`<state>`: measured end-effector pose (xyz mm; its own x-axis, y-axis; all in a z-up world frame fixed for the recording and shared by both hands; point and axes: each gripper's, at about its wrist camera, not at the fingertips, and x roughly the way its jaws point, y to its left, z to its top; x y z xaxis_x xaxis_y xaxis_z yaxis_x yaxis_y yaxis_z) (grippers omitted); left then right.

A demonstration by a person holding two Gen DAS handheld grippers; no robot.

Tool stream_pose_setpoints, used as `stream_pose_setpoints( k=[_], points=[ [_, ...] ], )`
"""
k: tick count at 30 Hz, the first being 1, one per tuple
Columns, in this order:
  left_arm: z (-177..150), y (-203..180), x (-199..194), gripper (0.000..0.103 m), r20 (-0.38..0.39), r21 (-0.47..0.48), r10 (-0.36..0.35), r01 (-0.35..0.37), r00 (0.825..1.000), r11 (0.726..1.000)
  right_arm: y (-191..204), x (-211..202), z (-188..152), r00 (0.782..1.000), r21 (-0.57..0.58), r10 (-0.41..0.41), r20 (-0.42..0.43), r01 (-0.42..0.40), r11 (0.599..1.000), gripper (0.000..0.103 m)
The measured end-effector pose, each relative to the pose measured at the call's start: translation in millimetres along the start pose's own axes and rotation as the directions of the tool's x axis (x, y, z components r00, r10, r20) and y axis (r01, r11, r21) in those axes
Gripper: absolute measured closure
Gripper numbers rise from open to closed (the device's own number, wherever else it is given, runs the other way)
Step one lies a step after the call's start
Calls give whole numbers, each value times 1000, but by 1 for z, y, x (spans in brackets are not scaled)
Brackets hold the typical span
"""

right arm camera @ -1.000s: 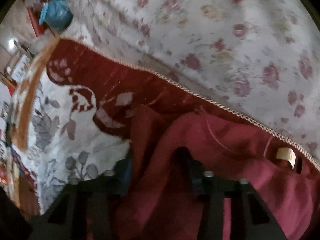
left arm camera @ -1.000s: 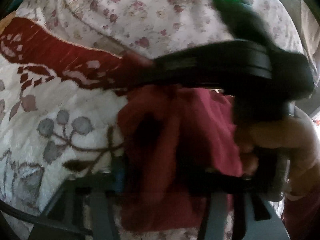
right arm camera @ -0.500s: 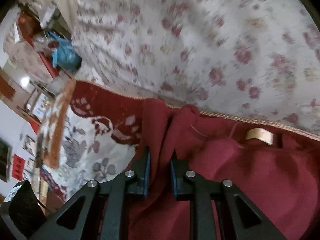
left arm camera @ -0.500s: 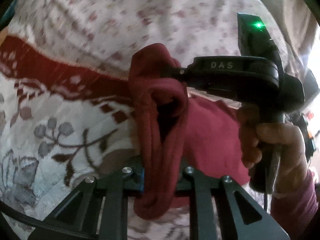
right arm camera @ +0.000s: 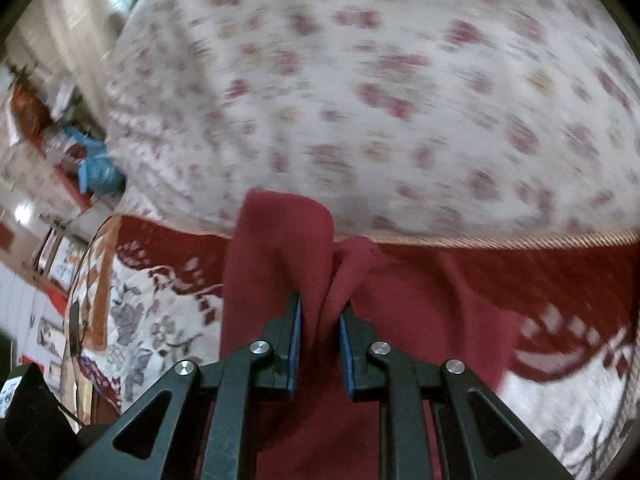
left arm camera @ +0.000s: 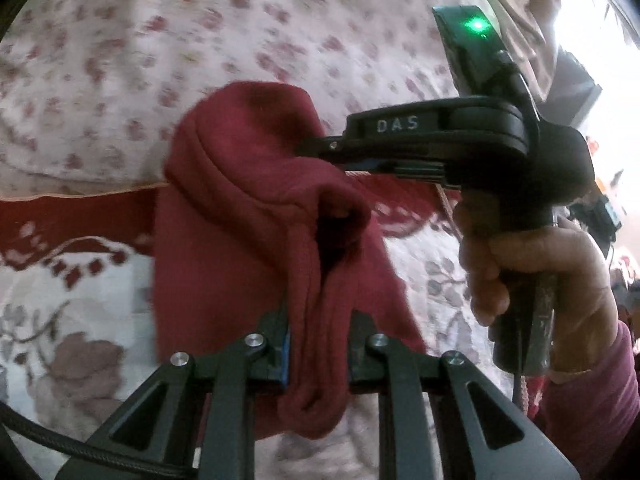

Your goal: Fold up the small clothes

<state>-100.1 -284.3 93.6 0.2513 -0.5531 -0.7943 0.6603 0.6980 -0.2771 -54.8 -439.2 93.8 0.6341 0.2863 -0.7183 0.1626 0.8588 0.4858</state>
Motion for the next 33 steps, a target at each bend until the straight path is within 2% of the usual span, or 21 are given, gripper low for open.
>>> stream_pose_setpoints(
  k=[4, 6, 7, 8, 10, 11, 13, 14, 16, 17, 20, 23, 25, 26, 27, 28, 29, 30, 33],
  points=[
    [-4, -19, 33, 86, -55, 11, -19, 20, 998, 1000, -42, 3, -9, 999, 70, -47, -11, 48, 996, 85],
    [-8, -24, 43, 85, -75, 11, -25, 26, 997, 1000, -59, 14, -15, 995, 100, -93, -33, 96, 990, 85],
    [-9, -23, 45, 77, -90, 10, -38, 39, 995, 999, -64, 20, -18, 994, 123, -98, -51, 103, 987, 84],
    [-10, -21, 41, 75, -97, 7, -70, 71, 993, 997, -71, 26, -22, 994, 151, -87, -65, 96, 984, 84],
    [-14, -15, 23, 58, -96, 15, -112, 114, 989, 993, -79, 22, -26, 997, 200, -64, -46, 72, 977, 75],
    [-19, -10, 6, 53, -75, 38, -115, 118, 991, 992, -81, 12, -28, 999, 233, -46, -27, 51, 971, 71],
    [-28, 3, -24, 34, -17, 70, -65, 66, 998, 995, -79, -7, -34, 1000, 252, -28, 11, 24, 967, 50],
    [-32, 9, -34, 33, 12, 75, -28, 27, 1000, 997, -74, -22, -39, 999, 245, -15, 40, 5, 969, 45],
    [-42, 29, -51, 33, 66, 80, 97, -102, 993, 992, -62, -40, -50, 998, 220, 1, 68, -16, 975, 31],
    [-45, 38, -53, 33, 80, 78, 150, -157, 985, 985, -53, -49, -58, 997, 196, 7, 79, -23, 980, 29],
    [-47, 59, -46, 33, 69, 29, 228, -230, 971, 973, -32, -51, -77, 999, 148, 19, 50, -26, 989, 22],
    [-51, 72, -32, 33, 51, -37, 196, -194, 979, 980, -16, -33, -91, 1000, 115, -13, -5, 14, 993, 22],
    [-52, 74, -20, 33, 39, -35, 199, -198, 979, 980, -15, -23, -97, 1000, 115, -14, -10, 15, 993, 22],
    [-53, 74, -16, 33, 39, -20, 206, -205, 978, 979, -15, -17, -100, 1000, 125, -9, -10, 10, 992, 23],
    [-55, 73, -15, 33, 35, -9, 209, -209, 977, 978, -17, -10, -104, 999, 131, -24, -27, 27, 991, 44],
    [-56, 72, -14, 33, 30, 0, 207, -207, 978, 978, -17, -6, -108, 998, 124, -58, -38, 62, 990, 74],
    [-56, 71, -16, 33, 29, 7, 198, -198, 980, 980, -18, -9, -113, 997, 114, -78, -27, 80, 990, 80],
    [-56, 71, -19, 33, 36, 10, 189, -189, 981, 982, -18, -14, -116, 998, 122, -62, -9, 62, 991, 87],
    [-54, 67, -22, 32, 55, 9, 177, -178, 983, 984, -17, -46, -133, 997, 102, -56, 60, 49, 994, 96]
  ],
)
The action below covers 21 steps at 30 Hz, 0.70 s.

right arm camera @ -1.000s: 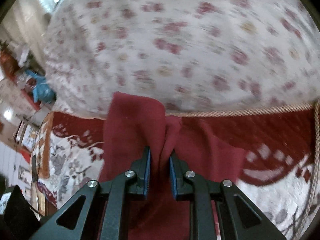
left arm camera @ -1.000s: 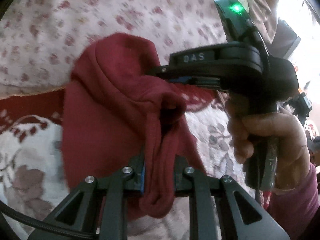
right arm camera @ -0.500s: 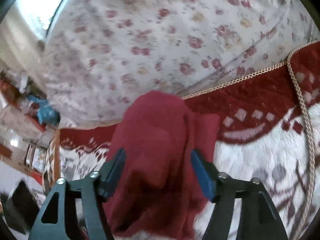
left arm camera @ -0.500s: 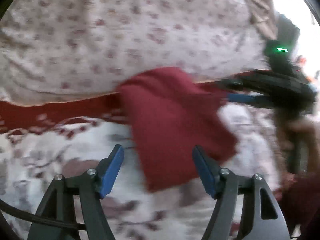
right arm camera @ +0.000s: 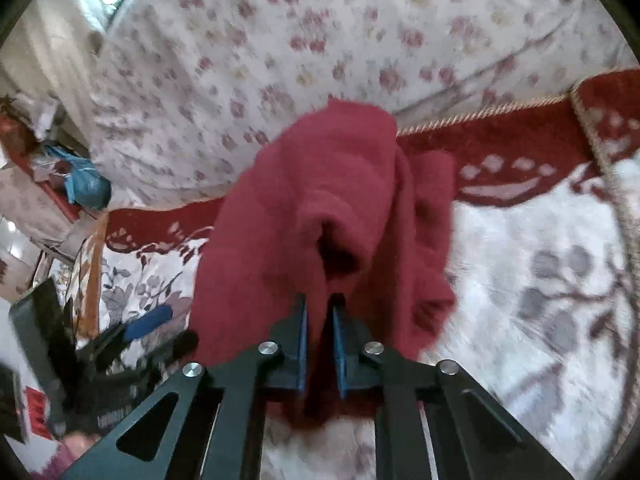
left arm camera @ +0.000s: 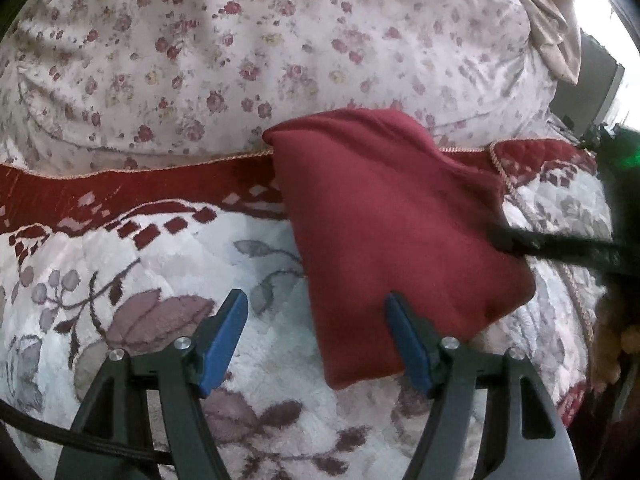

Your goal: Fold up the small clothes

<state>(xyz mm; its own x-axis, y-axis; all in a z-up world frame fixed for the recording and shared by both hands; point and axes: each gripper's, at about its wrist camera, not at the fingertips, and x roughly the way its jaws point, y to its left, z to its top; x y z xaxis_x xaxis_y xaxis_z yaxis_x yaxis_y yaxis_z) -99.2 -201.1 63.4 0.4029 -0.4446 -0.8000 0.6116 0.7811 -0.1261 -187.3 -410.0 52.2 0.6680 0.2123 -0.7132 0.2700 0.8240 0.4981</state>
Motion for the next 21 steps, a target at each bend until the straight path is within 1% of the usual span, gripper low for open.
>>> stream_pose_setpoints(
  k=[1, 2, 4, 5, 7, 8, 9, 10, 11, 12, 14, 15, 16, 18, 19, 20, 21],
  points=[
    [1, -1, 4, 32, -5, -1, -3, 3, 1000, 1000, -2, -5, -4, 1000, 2, -3, 7, 3, 1000, 96],
    [2, -3, 10, 32, -18, 0, -1, 1, 1000, 1000, -5, -2, -8, 1000, -1, -15, -9, 15, 1000, 96],
    [2, -5, 20, 32, -38, 1, 4, -4, 999, 1000, -9, 13, -10, 997, -10, -67, -44, 66, 998, 96],
    [1, -6, 22, 32, -39, 3, 9, -9, 999, 1000, -9, 17, -11, 995, -15, -78, -58, 77, 997, 95],
    [-1, -6, 22, 31, -30, 11, 18, -18, 999, 1000, -1, 11, -8, 996, -40, -71, -48, 69, 997, 92],
    [0, -6, 21, 31, -24, 16, 23, -23, 999, 1000, 1, 3, -5, 998, -37, -56, -30, 55, 998, 88],
    [0, -7, 21, 31, -23, 18, 25, -24, 999, 1000, 1, -5, -1, 999, -16, -42, -9, 41, 999, 71],
    [0, -7, 22, 31, -25, 20, 22, -22, 999, 1000, -1, -13, 4, 999, 9, -33, 10, 33, 999, 49],
    [0, -8, 22, 31, -28, 20, 20, -19, 999, 1000, -3, -18, 8, 999, 27, -21, 32, 20, 999, 42],
    [0, -8, 23, 31, -28, 22, 19, -19, 999, 1000, -6, -23, 15, 998, 49, -7, 65, 4, 999, 38],
    [0, -8, 24, 30, -28, 25, 20, -19, 999, 1000, -10, -21, 33, 996, 85, 0, 90, -7, 996, 37],
    [-1, -8, 24, 29, -28, 23, 19, -18, 999, 1000, -11, -14, 41, 996, 93, 2, 89, -11, 996, 33],
    [-1, -8, 25, 28, -29, 22, 18, -18, 999, 1000, -12, -3, 49, 997, 102, -4, 80, -5, 995, 30],
    [-1, -9, 26, 27, -28, 22, 21, -20, 999, 1000, -14, 28, 66, 999, 129, -41, 36, 36, 991, 30],
    [-2, -9, 26, 25, -26, 23, 23, -23, 999, 999, -15, 42, 72, 999, 133, -46, 10, 44, 990, 30],
    [-2, -8, 26, 25, -25, 23, 26, -26, 999, 999, -17, 56, 76, 999, 127, -49, -10, 50, 991, 31],
    [-2, -8, 26, 24, -26, 22, 26, -26, 999, 999, -18, 66, 78, 998, 113, -66, -22, 68, 991, 39]
  ],
)
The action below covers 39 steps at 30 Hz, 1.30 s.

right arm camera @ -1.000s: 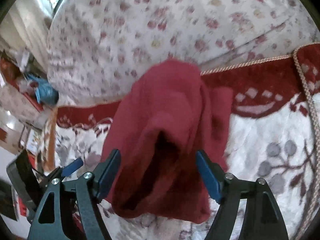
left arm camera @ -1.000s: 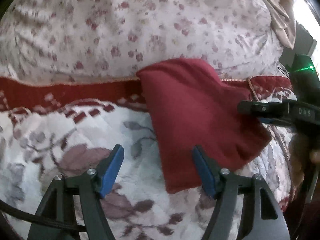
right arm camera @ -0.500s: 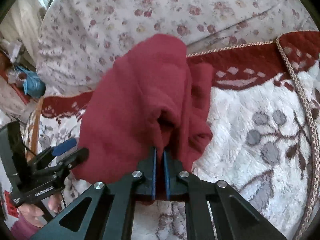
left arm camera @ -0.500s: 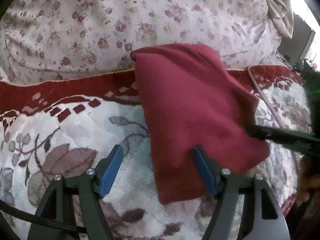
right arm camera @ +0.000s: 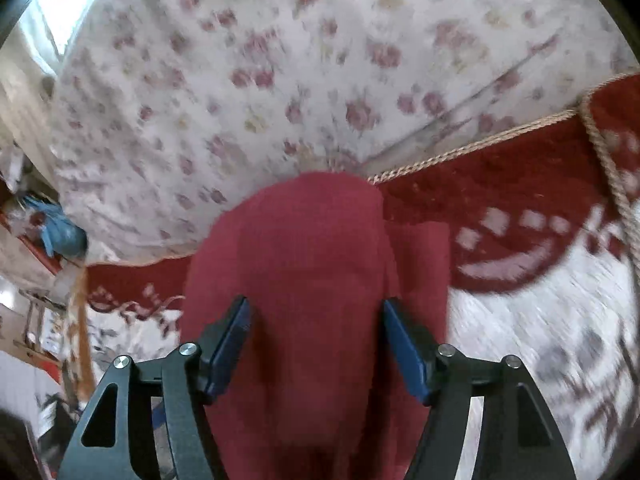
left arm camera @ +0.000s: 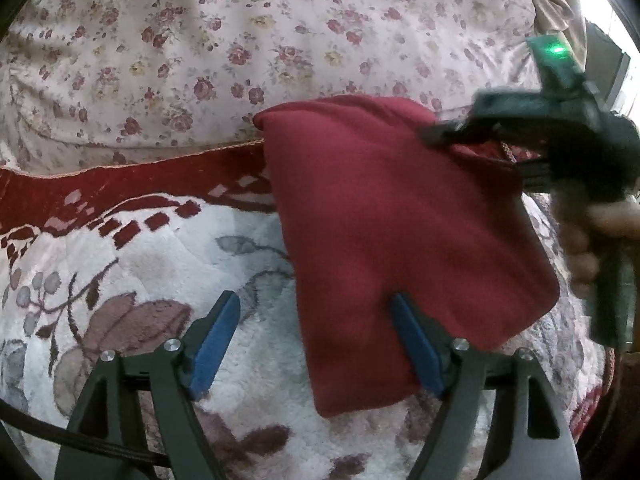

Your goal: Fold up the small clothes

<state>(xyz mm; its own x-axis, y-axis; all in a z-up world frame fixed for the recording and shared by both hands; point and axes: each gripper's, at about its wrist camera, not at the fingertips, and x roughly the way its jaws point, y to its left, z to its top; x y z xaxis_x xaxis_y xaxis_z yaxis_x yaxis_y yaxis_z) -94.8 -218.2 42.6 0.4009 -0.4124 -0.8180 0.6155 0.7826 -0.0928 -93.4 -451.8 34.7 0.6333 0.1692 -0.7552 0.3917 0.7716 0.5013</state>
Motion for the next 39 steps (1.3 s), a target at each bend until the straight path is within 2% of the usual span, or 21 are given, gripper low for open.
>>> stream_pose_setpoints(
  k=[1, 4, 5, 8, 12, 14, 16, 17, 19, 21, 24, 26, 29, 32, 35, 39],
  points=[
    [0, 1, 0, 24, -3, -2, -2, 2, 1000, 1000, 0, 5, 0, 1000, -12, -15, 2, 15, 1000, 65],
    [1, 2, -1, 24, -12, -4, -10, 10, 1000, 1000, 9, -7, -5, 996, -115, -60, 60, 67, 991, 92],
    [1, 2, -1, 23, -15, -3, -13, 13, 1000, 1000, 15, -17, -10, 992, -169, -89, 89, 103, 980, 92],
    [0, 0, 1, 22, -15, 6, -9, 9, 1000, 1000, 10, -29, -19, 984, -180, -133, 123, 153, 972, 92],
    [0, 1, 3, 19, -13, 0, -8, 8, 1000, 1000, 1, -8, -25, 967, -186, -224, 118, 243, 952, 92],
    [0, 2, 3, 19, -14, 1, -4, 4, 1000, 1000, -1, -11, -23, 967, -172, -225, 122, 243, 955, 92],
    [-1, 1, 2, 19, -12, 6, 2, -2, 1000, 1000, 0, -21, -21, 963, -147, -235, 131, 253, 956, 78],
    [-2, 1, 2, 19, -11, 7, 5, -5, 1000, 1000, 0, -32, -21, 957, -134, -249, 148, 269, 954, 77],
    [-2, 1, 1, 19, -12, 6, 5, -5, 1000, 1000, 7, -46, -23, 959, -140, -230, 164, 253, 957, 77],
    [-2, 1, 2, 19, -11, 5, 6, -6, 1000, 1000, 18, -58, -29, 970, -171, -172, 171, 202, 964, 74],
    [-2, 1, 2, 18, -10, 1, 10, -10, 1000, 1000, 36, -58, -39, 980, -233, -124, 158, 159, 959, 74],
    [-2, 2, 3, 18, -10, 0, 11, -11, 1000, 1000, 42, -46, -48, 979, -266, -145, 144, 180, 947, 74],
    [-2, 3, 3, 16, -13, -3, 6, -6, 1000, 1000, 30, -27, -55, 953, -269, -268, 142, 298, 916, 74],
    [-1, 3, 3, 16, -14, -3, 7, -7, 1000, 1000, 14, -23, -57, 961, -226, -241, 137, 268, 937, 74],
    [-1, 3, 3, 16, -17, -12, -2, 1, 1000, 1000, 15, -32, -59, 962, -226, -241, 126, 265, 938, 74],
    [3, 10, 1, 16, -7, -84, -71, 71, 997, 994, 18, -53, -64, 973, -191, -187, 135, 211, 959, 71]
  ],
)
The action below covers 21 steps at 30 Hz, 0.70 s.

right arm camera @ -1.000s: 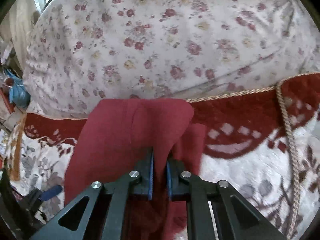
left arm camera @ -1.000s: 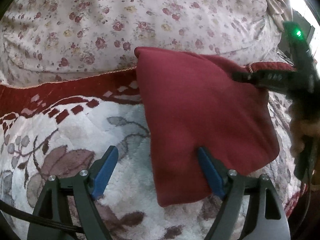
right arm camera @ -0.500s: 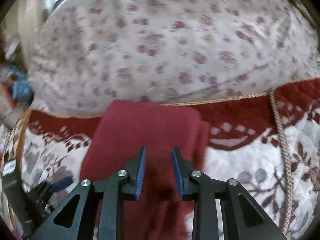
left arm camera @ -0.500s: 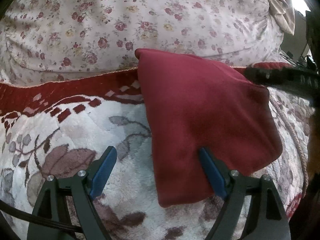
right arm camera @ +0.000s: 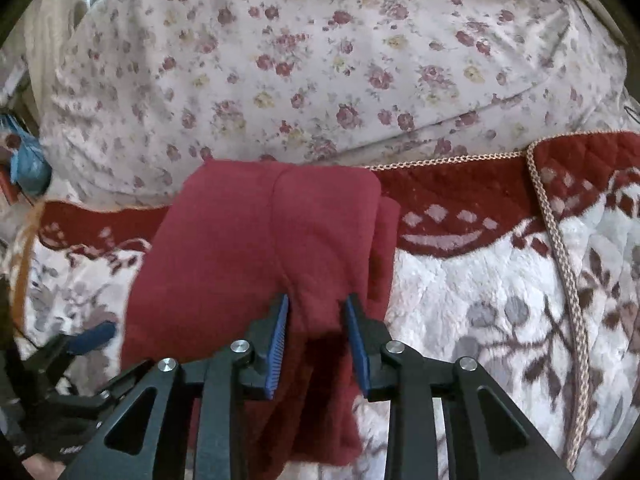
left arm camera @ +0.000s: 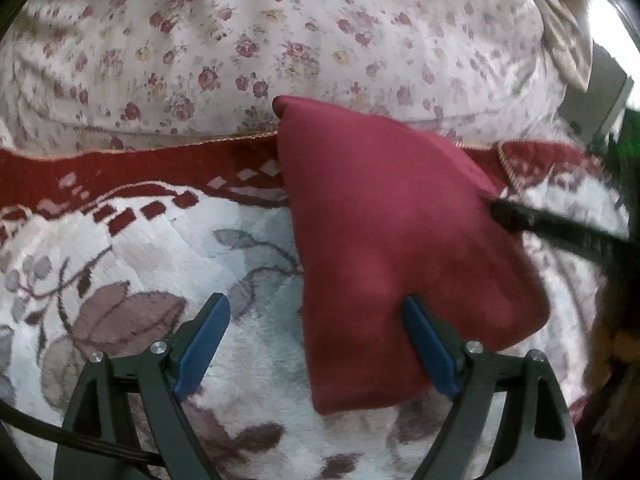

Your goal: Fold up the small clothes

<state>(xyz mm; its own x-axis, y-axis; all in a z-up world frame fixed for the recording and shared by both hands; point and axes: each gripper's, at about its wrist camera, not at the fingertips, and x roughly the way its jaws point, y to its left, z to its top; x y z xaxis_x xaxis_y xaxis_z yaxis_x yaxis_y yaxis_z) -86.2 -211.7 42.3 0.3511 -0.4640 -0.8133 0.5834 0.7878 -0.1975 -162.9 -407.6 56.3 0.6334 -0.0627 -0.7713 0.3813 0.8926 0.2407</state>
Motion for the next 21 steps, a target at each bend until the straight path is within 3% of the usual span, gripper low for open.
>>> stream_pose_setpoints(
  k=[2, 5, 10, 14, 17, 21],
  points=[
    [1, 4, -1, 16, 4, -30, -26, 26, 1000, 999, 1, 0, -3, 1000, -6, 5, 12, -4, 1000, 69],
    [2, 7, -1, 15, 9, -51, -51, 51, 999, 997, -6, 19, -10, 999, 7, 6, -44, -6, 1000, 49],
    [7, 18, 2, 12, 11, -118, -138, 139, 990, 983, -33, 12, -12, 994, 118, 112, 0, -111, 987, 22],
    [15, 26, 13, 12, -6, -181, -180, 176, 984, 968, -51, 20, -11, 978, 188, 206, 14, -205, 961, 17],
    [22, 27, 20, 12, -13, -177, -180, 175, 984, 969, -56, 36, -4, 960, 213, 280, 14, -277, 937, 16],
    [28, 26, 29, 10, -25, -166, -176, 169, 984, 971, -52, 56, 4, 947, 203, 320, -14, -310, 929, 12]
  ],
)
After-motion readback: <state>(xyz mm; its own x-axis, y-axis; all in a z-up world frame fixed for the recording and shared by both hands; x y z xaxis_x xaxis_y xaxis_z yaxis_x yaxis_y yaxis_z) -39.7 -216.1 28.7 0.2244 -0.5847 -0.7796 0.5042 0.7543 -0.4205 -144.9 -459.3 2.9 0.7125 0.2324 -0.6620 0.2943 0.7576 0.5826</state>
